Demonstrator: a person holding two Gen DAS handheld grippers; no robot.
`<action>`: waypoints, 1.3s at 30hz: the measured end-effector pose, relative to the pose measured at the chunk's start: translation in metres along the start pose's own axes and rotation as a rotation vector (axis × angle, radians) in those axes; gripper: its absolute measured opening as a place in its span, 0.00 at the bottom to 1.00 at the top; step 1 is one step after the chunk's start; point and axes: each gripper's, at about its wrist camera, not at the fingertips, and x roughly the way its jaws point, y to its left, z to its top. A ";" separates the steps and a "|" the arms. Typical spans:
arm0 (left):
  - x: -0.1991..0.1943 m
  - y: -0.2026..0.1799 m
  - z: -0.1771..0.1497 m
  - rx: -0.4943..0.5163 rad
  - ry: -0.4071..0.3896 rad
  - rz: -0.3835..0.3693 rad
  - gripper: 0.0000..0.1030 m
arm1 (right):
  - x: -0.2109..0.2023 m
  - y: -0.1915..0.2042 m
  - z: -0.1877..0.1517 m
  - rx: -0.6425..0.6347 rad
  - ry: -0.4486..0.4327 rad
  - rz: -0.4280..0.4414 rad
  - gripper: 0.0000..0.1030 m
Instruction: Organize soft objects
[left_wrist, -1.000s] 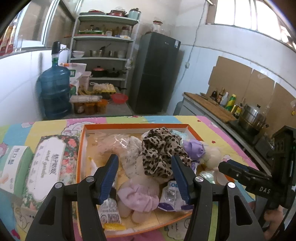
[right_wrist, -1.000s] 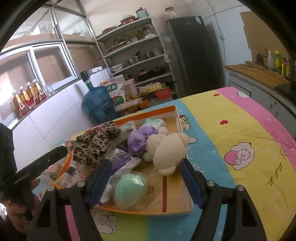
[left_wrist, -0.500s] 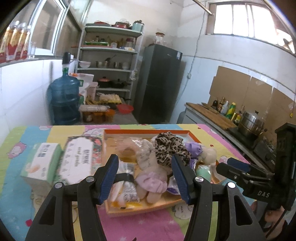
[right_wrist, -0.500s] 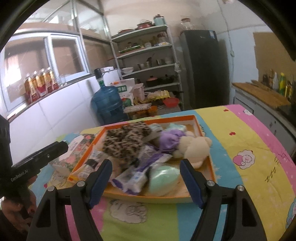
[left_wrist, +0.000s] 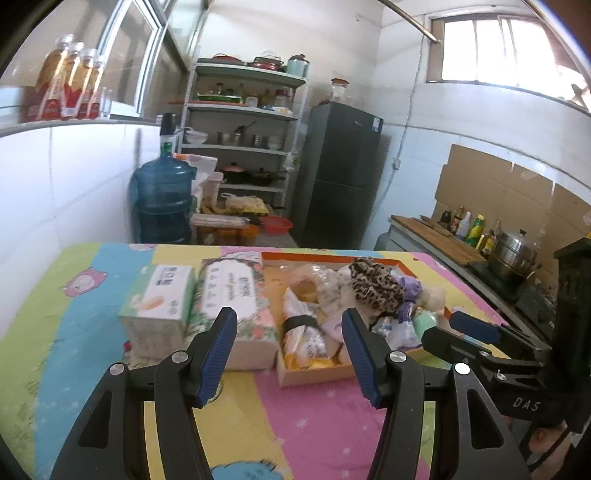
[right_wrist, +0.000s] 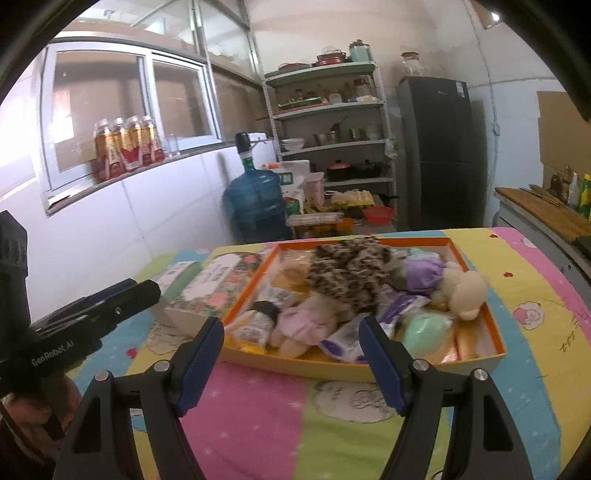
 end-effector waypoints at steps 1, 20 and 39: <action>-0.005 0.002 -0.002 0.000 -0.003 0.005 0.59 | -0.001 0.005 -0.002 -0.007 -0.006 0.003 0.73; -0.100 0.009 -0.047 0.009 -0.130 0.225 0.59 | -0.056 0.090 -0.040 -0.102 -0.113 -0.004 0.73; -0.172 -0.015 -0.085 0.027 -0.162 0.297 0.59 | -0.125 0.105 -0.072 -0.138 -0.212 -0.118 0.73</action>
